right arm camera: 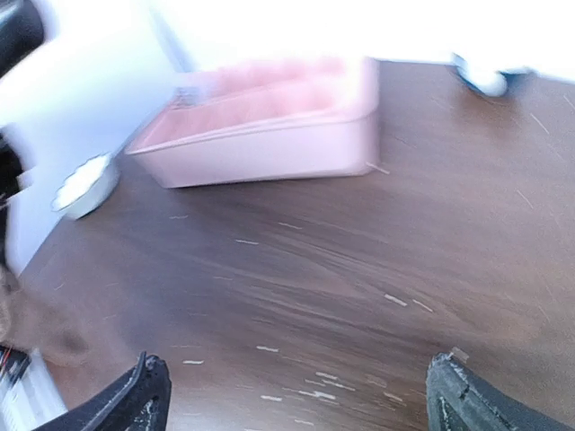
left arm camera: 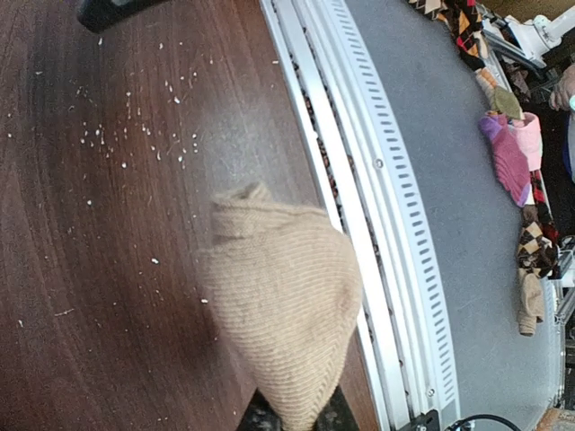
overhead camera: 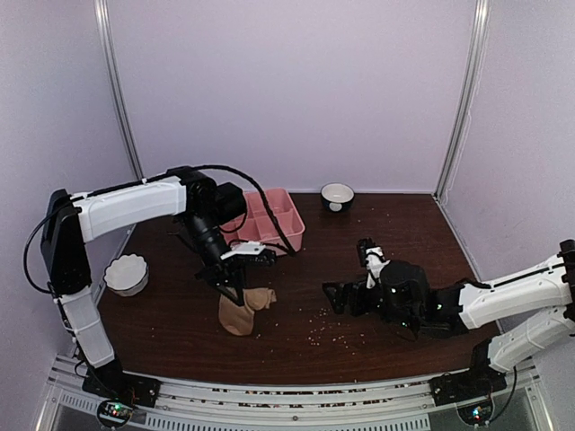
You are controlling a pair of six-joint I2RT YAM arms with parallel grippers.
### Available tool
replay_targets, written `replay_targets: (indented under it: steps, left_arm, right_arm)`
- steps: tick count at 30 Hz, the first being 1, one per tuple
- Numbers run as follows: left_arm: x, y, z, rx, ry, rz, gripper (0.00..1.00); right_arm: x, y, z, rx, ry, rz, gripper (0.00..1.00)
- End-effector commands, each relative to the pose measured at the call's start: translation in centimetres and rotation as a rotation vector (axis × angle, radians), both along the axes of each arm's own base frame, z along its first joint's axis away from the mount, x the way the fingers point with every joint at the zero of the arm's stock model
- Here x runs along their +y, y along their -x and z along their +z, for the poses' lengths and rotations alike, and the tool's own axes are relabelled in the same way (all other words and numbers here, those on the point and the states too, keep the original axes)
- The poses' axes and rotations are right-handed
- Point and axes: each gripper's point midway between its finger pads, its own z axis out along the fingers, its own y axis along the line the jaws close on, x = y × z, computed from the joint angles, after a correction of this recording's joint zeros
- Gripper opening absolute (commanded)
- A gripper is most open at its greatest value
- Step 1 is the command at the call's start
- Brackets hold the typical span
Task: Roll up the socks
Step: Pick up the sock from the center of the board, then pass from the left arm to the right
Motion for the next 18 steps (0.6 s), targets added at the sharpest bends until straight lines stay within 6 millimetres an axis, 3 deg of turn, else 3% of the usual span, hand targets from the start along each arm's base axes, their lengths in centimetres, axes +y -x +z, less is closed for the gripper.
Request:
replay_targets:
  steps: [1, 5, 8, 11, 18]
  left_arm:
    - [0.6, 0.6, 3.4, 0.048, 0.057, 0.011, 0.00]
    - [1.1, 1.2, 4.7, 0.101, 0.075, 0.015, 0.00]
    - [1.5, 1.8, 5.0, 0.118, 0.072, 0.014, 0.00]
    - [1.9, 2.5, 5.4, 0.133, 0.075, -0.001, 0.00]
    - [2.3, 3.4, 6.4, 0.150, 0.096, -0.004, 0.00]
  right_arm:
    - [6.0, 2.9, 6.4, -0.195, 0.074, 0.267, 1.00]
    - [10.8, 5.8, 10.3, -0.257, 0.006, 0.427, 0.98]
    - [14.0, 7.6, 11.8, -0.245, -0.067, 0.564, 0.93]
    - [16.2, 8.0, 11.7, -0.232, -0.052, 0.628, 0.86]
    - [18.0, 7.6, 10.3, -0.230, 0.038, 0.662, 0.69]
